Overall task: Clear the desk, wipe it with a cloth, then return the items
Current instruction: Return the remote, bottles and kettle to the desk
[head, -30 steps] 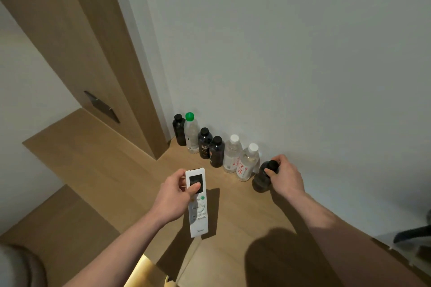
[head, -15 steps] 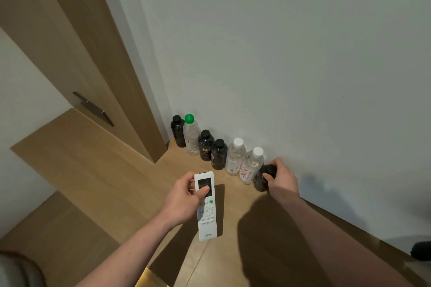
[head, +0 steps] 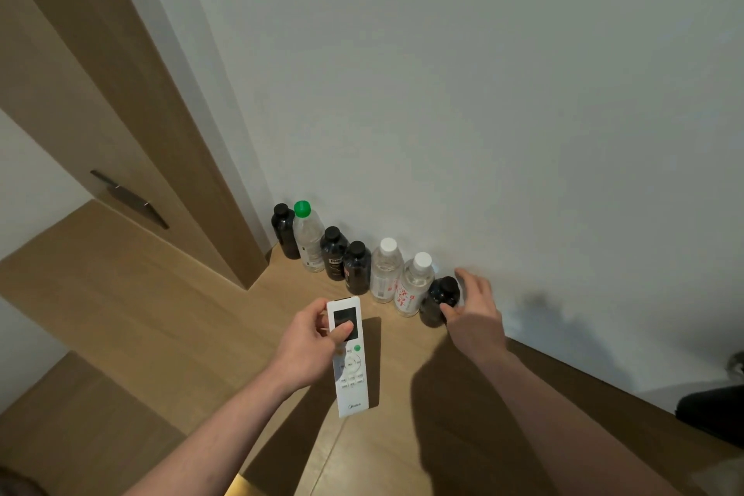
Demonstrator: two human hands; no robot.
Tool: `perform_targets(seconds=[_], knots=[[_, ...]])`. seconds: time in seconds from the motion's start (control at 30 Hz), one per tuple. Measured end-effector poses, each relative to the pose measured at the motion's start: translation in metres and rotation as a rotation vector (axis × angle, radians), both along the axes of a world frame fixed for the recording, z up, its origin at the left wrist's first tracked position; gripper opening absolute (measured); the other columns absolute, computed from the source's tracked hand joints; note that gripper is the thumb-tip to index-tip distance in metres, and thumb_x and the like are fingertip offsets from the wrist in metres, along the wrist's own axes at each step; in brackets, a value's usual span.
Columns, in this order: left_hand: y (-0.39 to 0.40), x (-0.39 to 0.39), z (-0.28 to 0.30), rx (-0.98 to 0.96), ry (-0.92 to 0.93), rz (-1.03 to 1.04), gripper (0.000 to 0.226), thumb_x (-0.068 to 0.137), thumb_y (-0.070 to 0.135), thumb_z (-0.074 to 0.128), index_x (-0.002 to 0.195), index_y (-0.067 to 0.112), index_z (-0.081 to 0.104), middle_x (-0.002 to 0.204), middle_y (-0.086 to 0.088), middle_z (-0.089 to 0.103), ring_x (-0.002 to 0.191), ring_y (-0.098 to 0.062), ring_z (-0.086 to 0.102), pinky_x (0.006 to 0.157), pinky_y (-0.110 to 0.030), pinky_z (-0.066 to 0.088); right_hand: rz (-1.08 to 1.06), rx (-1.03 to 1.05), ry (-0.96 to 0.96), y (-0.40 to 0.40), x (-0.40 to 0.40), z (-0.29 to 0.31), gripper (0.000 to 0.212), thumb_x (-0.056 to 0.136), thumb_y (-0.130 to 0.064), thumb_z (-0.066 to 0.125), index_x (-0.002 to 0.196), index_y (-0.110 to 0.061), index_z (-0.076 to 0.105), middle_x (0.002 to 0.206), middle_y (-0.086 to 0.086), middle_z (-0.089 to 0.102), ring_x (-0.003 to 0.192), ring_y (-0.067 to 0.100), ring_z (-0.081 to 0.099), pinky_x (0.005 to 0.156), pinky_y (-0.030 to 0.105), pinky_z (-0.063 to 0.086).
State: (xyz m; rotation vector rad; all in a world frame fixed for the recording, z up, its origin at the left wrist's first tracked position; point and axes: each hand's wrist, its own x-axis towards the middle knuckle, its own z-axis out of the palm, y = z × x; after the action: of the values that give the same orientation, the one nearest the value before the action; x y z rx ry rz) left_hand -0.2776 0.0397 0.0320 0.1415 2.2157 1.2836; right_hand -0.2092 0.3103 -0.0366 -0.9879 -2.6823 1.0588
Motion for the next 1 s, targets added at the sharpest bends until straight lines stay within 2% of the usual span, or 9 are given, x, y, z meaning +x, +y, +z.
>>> perform_targets(seconds=[0.1, 0.17, 0.27, 0.33, 0.47, 0.53, 0.63, 0.83, 1.0], knots=[[0.002, 0.007, -0.002, 0.047, -0.067, 0.011, 0.019, 0.099, 0.023, 0.066, 0.117, 0.028, 0.061, 0.111, 0.006, 0.075, 0.101, -0.012, 0.074, 0.085, -0.042, 0.063, 0.025, -0.088, 0.073, -0.018, 0.041, 0.019, 0.065, 0.091, -0.017, 0.076, 0.148, -0.030, 0.046, 0.140, -0.011, 0.044, 0.093, 0.007, 0.068, 0.089, 0.027, 0.057], [0.009, 0.018, -0.003, 0.103, -0.151, 0.012, 0.022, 0.100, 0.021, 0.063, 0.121, 0.024, 0.060, 0.111, 0.003, 0.075, 0.097, -0.011, 0.075, 0.080, -0.037, 0.064, 0.086, -0.303, -0.001, -0.039, 0.077, 0.031, 0.052, 0.093, -0.023, 0.074, 0.136, -0.039, 0.050, 0.133, -0.015, 0.052, 0.103, 0.003, 0.064, 0.083, 0.021, 0.056], [0.032, 0.040, -0.006, 0.206, -0.299, 0.012, 0.021, 0.102, 0.017, 0.061, 0.122, 0.020, 0.058, 0.099, -0.003, 0.079, 0.089, -0.013, 0.077, 0.069, -0.028, 0.062, 0.152, -0.537, -0.162, -0.062, 0.121, 0.030, 0.029, 0.096, -0.035, 0.070, 0.119, -0.046, 0.056, 0.128, -0.020, 0.061, 0.116, 0.004, 0.061, 0.093, 0.025, 0.055], [0.053, 0.054, -0.014, 0.228, -0.384, 0.010, 0.021, 0.102, 0.019, 0.061, 0.122, 0.017, 0.059, 0.095, -0.007, 0.080, 0.090, -0.020, 0.077, 0.076, -0.036, 0.063, 0.153, -0.607, -0.178, -0.063, 0.139, 0.019, 0.029, 0.098, -0.038, 0.067, 0.125, -0.044, 0.057, 0.127, -0.020, 0.064, 0.112, 0.006, 0.065, 0.086, 0.026, 0.059], [0.091, 0.076, -0.040, 0.283, -0.599, -0.005, 0.027, 0.102, 0.019, 0.062, 0.126, 0.008, 0.060, 0.105, -0.014, 0.078, 0.100, -0.028, 0.076, 0.093, -0.044, 0.060, -0.002, -0.645, -0.133, -0.052, 0.169, 0.001, 0.025, 0.101, -0.042, 0.061, 0.125, -0.040, 0.058, 0.125, -0.020, 0.064, 0.109, 0.005, 0.065, 0.078, 0.021, 0.058], [0.106, 0.085, -0.049, 0.293, -0.654, -0.061, 0.028, 0.101, 0.020, 0.063, 0.127, 0.009, 0.059, 0.109, -0.015, 0.077, 0.101, -0.027, 0.075, 0.090, -0.039, 0.060, -0.109, -0.672, -0.092, -0.041, 0.183, -0.007, 0.019, 0.102, -0.038, 0.061, 0.121, -0.035, 0.062, 0.118, -0.016, 0.067, 0.103, 0.007, 0.067, 0.069, 0.018, 0.056], [0.120, 0.092, -0.055, 0.170, -0.504, -0.174, 0.029, 0.098, 0.021, 0.069, 0.125, 0.018, 0.058, 0.109, -0.006, 0.073, 0.087, -0.017, 0.071, 0.074, -0.025, 0.060, -0.311, -0.646, -0.082, -0.018, 0.200, -0.026, 0.018, 0.104, -0.030, 0.059, 0.121, -0.024, 0.061, 0.117, -0.002, 0.068, 0.096, 0.013, 0.067, 0.066, 0.021, 0.055], [0.104, 0.083, -0.071, -0.165, -0.058, -0.524, 0.022, 0.095, 0.024, 0.072, 0.111, 0.036, 0.063, 0.107, 0.013, 0.070, 0.103, -0.012, 0.068, 0.095, -0.034, 0.057, -0.617, -0.452, -0.228, 0.024, 0.207, -0.084, 0.032, 0.108, -0.026, 0.049, 0.135, -0.008, 0.051, 0.132, 0.017, 0.063, 0.115, 0.036, 0.062, 0.097, 0.047, 0.053], [0.079, 0.070, -0.073, -0.279, 0.071, -0.563, 0.029, 0.096, 0.028, 0.069, 0.124, 0.033, 0.062, 0.118, 0.012, 0.068, 0.102, -0.006, 0.065, 0.085, -0.022, 0.055, -0.750, -0.487, -0.239, 0.037, 0.184, -0.102, 0.033, 0.108, -0.019, 0.046, 0.138, -0.003, 0.046, 0.139, 0.021, 0.058, 0.128, 0.041, 0.055, 0.104, 0.044, 0.044]])
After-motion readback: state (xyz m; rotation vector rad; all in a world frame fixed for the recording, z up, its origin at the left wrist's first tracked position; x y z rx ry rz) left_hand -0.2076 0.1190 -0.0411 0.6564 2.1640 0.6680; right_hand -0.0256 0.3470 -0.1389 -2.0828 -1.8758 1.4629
